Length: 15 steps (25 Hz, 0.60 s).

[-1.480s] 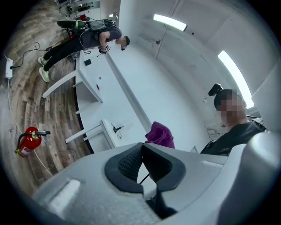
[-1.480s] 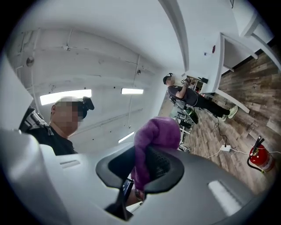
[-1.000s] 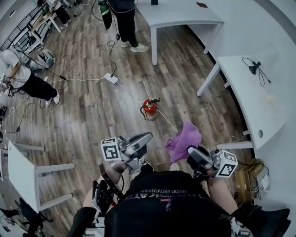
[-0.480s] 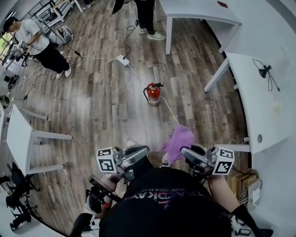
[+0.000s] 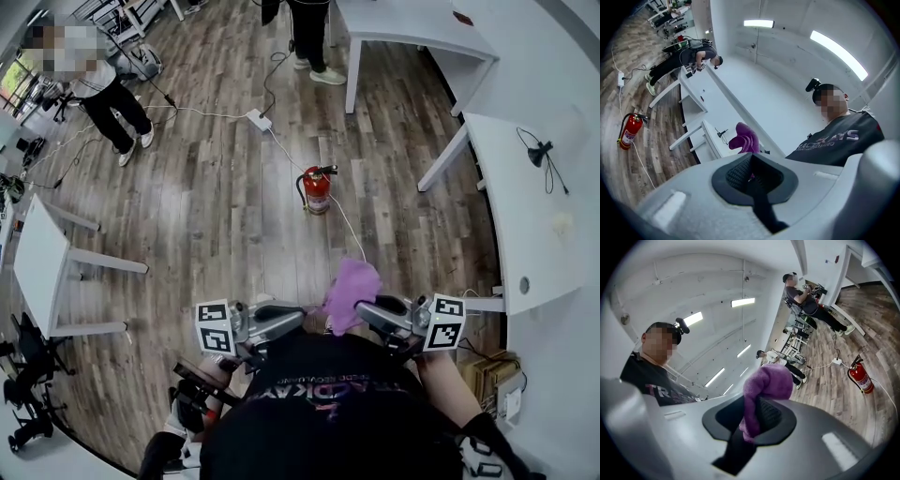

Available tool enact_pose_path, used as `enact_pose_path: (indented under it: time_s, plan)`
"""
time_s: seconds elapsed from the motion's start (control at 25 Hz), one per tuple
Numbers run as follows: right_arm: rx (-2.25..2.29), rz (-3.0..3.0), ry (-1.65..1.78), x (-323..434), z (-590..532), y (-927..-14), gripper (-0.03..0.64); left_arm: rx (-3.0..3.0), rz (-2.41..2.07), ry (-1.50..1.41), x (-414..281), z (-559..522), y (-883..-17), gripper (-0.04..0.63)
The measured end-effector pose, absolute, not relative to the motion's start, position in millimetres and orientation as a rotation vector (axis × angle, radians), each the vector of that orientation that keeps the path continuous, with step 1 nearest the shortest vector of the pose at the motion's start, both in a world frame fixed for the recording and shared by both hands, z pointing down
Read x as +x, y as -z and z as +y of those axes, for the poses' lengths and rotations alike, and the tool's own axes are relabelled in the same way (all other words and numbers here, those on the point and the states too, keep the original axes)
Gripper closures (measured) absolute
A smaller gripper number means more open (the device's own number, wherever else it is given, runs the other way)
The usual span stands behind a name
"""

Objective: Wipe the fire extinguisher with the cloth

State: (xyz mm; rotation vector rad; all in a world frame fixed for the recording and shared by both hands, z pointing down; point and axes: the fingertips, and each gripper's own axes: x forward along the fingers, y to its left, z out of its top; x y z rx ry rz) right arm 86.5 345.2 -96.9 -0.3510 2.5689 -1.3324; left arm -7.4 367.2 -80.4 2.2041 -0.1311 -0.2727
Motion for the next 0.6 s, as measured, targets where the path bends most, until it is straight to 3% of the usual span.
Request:
enact_pose_path:
  time_s: [0.6]
  plan:
    - [-0.356, 2.59, 1.332, 95, 359, 94, 0.554, 2.196, -0.191, 0.333, -5, 367, 79, 0.598]
